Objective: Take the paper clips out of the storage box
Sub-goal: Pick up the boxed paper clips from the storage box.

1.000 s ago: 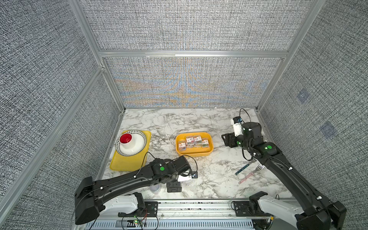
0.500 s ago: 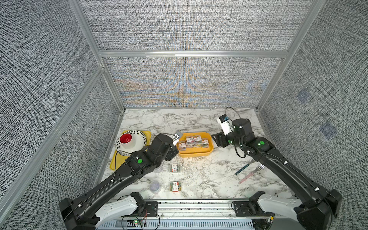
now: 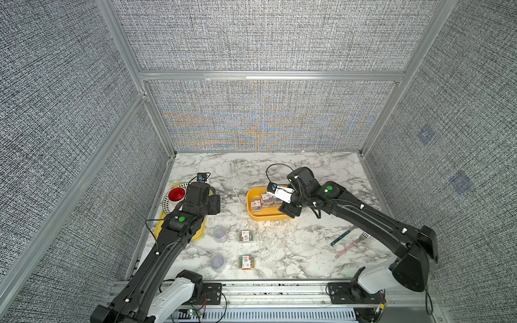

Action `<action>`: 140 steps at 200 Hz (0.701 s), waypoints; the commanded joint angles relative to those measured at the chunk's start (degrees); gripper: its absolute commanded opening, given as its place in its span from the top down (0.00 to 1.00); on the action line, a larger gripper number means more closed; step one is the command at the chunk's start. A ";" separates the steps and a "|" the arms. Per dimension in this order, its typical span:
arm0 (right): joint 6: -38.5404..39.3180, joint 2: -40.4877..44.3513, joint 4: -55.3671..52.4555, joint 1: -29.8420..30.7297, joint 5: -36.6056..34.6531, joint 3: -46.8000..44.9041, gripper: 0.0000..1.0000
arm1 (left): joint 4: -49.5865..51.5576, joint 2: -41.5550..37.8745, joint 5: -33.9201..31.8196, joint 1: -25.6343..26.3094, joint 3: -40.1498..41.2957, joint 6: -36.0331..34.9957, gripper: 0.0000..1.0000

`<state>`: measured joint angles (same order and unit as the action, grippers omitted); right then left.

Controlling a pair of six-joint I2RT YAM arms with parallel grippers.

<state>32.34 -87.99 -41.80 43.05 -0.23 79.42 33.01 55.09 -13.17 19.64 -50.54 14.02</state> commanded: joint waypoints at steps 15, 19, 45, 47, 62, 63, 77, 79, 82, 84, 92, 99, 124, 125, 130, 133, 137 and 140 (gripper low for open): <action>12.08 -8.47 -5.52 -1.16 1.32 7.58 0.27 | -1.90 -0.28 2.22 -0.61 0.16 1.88 0.24; 12.42 -9.55 -5.63 -1.42 1.66 8.46 0.28 | -1.81 -0.36 2.18 -0.61 0.19 1.89 0.25; 13.96 -16.25 -6.42 -2.68 2.78 13.28 0.28 | -1.72 -0.86 2.25 -0.65 0.39 1.66 0.25; 13.84 -16.71 -6.44 -2.83 2.65 13.59 0.28 | -1.68 -0.91 2.26 -0.61 0.41 1.70 0.25; 11.44 -20.84 -7.45 -3.41 2.29 17.32 0.28 | -1.65 -0.87 2.14 -0.65 0.36 1.78 0.25; 11.22 -21.18 -7.57 -3.41 2.36 17.60 0.28 | -1.64 -0.87 2.16 -0.65 0.36 1.79 0.25; 5.61 -24.54 -8.99 -3.73 3.84 22.23 0.30 | -1.64 -0.78 2.42 -0.71 0.26 1.80 0.25; 4.48 -24.96 -9.00 -3.75 4.01 22.77 0.31 | -1.57 -0.73 2.50 -0.74 0.20 1.80 0.25; 2.79 -25.56 -9.00 -3.74 4.42 23.67 0.31 | -1.51 -0.70 2.45 -0.74 0.14 1.79 0.25; 1.80 -25.92 -9.02 -3.75 4.81 24.20 0.32 | -1.47 -0.71 2.51 -0.74 0.15 1.82 0.25; -2.76 -27.30 -9.26 -3.68 6.25 26.20 0.33 | -1.36 -0.61 2.47 -0.74 0.10 1.88 0.25; -6.70 -28.40 -9.63 -3.74 7.60 27.82 0.35 | -1.25 -0.60 2.53 -0.82 0.01 1.89 0.25; -20.57 -31.37 -10.52 -3.74 8.41 30.88 0.36 | -1.27 -0.80 2.58 -0.91 0.00 1.89 0.25; -21.05 -31.46 -10.55 -3.75 8.41 30.97 0.36 | -1.28 -0.74 2.60 -0.92 0.00 1.89 0.25; -23.44 -31.84 -10.66 -3.70 8.32 31.25 0.36 | -1.27 -0.69 2.82 -0.92 0.01 1.89 0.25; -24.71 -32.04 -10.67 -3.70 8.38 31.32 0.36 | -1.35 -0.73 2.99 -0.92 0.01 1.89 0.25; -26.49 -32.15 -10.55 -3.64 8.47 31.48 0.36 | -1.31 -0.67 3.18 -0.92 0.01 1.80 0.25; -27.64 -32.27 -10.38 -3.65 8.43 31.41 0.36 | -1.37 -0.64 3.31 -0.97 0.00 1.82 0.25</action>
<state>20.91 -119.20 -50.35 39.35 6.46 109.80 32.62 54.39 -10.72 18.85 -50.24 15.68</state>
